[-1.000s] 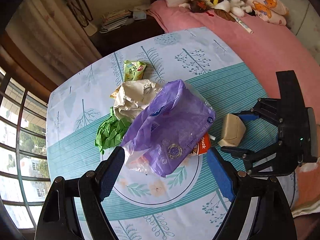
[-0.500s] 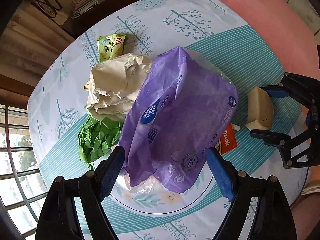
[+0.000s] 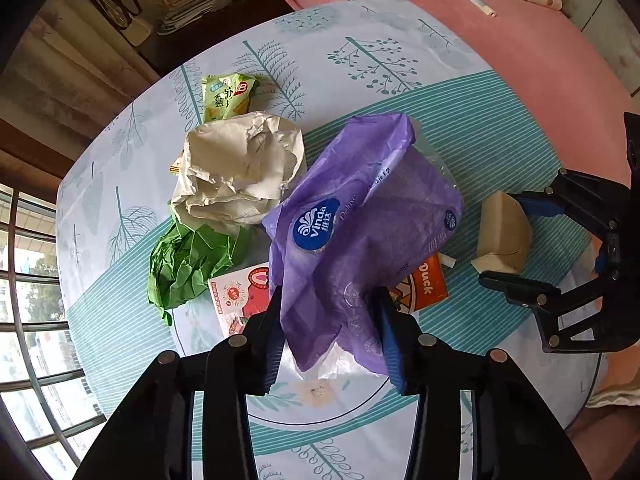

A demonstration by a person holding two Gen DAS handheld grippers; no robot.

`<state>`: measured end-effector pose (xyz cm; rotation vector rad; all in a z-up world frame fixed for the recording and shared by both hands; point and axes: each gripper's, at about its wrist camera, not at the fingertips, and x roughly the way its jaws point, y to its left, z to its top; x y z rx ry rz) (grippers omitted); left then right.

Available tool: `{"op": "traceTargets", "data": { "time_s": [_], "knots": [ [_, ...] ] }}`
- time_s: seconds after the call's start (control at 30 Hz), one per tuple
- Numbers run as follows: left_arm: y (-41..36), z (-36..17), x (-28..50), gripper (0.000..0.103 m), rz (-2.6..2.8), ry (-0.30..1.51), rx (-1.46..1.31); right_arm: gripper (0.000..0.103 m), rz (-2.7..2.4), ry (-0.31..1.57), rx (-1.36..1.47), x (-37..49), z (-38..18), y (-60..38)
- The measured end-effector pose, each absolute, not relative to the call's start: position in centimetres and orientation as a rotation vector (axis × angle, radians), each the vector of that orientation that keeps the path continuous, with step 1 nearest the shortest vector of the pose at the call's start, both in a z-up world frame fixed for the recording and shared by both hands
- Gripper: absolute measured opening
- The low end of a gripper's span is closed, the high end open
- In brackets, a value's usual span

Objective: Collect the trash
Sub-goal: 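Grasp the beige block with the right tool while the left tool grasps the purple plastic bag, then lift the beige block and purple bag from the table toward the bin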

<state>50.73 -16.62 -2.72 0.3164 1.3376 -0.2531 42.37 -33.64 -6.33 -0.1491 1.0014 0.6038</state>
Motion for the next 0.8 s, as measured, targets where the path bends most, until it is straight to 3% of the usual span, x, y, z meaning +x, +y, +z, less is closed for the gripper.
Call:
{"op": "traceTargets", "data": {
  "time_s": [0.13, 0.43, 0.8],
  "knots": [
    [-16.9, -2.2, 49.6, 0.035, -0.194, 1.311, 0.293, 0.059, 0.586, 1.008, -0.108, 41.8, -5.7, -33.6],
    [-15.8, 1.2, 44.6, 0.033, -0.072, 1.195, 0.165, 0.059, 0.561, 0.981, -0.056, 38.6, -2.2, -32.7],
    [-13.4, 7.0, 33.3, 0.032, -0.106, 1.071, 0.078, 0.059, 0.504, 0.931, 0.031, 29.5, 3.4, -29.8]
  ]
}}
